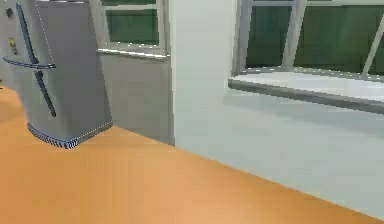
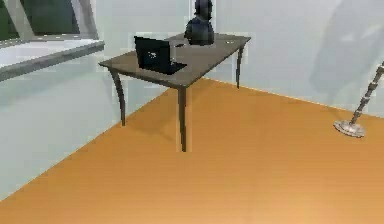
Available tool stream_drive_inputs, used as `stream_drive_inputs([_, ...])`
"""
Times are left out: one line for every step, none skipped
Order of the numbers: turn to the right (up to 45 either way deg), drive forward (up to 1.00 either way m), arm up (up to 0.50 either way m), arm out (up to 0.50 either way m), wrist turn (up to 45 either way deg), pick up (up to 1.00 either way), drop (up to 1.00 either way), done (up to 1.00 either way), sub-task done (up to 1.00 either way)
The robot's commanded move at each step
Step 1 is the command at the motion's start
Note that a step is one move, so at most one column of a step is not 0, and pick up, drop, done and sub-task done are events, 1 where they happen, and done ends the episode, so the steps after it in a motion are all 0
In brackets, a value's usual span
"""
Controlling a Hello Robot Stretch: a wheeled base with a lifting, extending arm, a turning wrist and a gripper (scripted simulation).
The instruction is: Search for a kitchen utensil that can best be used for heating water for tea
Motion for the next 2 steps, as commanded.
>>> stream_drive_inputs([-45.0,0.0,0.0,0.0,0.0,0.0,0.0,0.0,0.0])
stream_drive_inputs([-3.0,0.0,0.0,0.0,0.0,0.0,0.0,0.0,0.0])
